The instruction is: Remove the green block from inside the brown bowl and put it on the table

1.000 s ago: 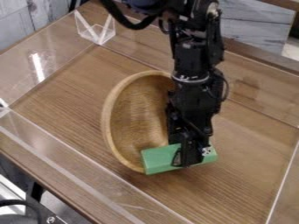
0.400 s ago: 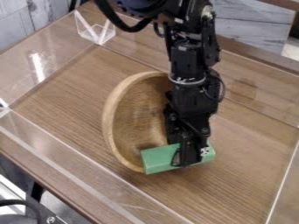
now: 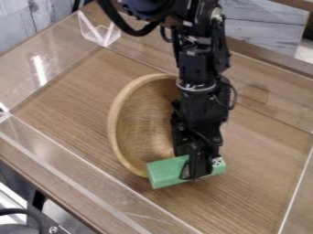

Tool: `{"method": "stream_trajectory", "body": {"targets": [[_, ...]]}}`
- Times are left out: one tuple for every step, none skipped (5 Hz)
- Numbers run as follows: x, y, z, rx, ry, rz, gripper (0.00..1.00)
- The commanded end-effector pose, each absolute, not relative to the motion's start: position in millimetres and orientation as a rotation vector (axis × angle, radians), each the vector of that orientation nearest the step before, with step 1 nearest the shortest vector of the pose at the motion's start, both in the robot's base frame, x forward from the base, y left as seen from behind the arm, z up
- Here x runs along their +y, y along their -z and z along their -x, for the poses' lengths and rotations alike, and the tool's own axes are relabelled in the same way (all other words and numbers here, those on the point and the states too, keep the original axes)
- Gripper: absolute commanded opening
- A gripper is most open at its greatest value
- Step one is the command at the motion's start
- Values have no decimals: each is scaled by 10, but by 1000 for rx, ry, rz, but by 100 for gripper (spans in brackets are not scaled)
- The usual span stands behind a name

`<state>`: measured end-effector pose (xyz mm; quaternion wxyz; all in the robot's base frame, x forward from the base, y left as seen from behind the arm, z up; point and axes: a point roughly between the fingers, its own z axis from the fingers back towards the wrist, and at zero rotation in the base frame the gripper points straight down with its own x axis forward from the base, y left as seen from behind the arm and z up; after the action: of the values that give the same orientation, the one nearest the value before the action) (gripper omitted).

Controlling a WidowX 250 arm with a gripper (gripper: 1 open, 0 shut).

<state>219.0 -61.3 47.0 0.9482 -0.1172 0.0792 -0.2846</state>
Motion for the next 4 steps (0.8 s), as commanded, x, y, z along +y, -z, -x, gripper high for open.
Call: {"method": "stream_trajectory", "body": {"targets": [[-689,-559,-2214,131,582,247,0],[-739,-565,-2184,145,571,259,0],[-769,-561,-2154,157,558,271,0],[-795,-565,-2119,173,546,284,0]]}}
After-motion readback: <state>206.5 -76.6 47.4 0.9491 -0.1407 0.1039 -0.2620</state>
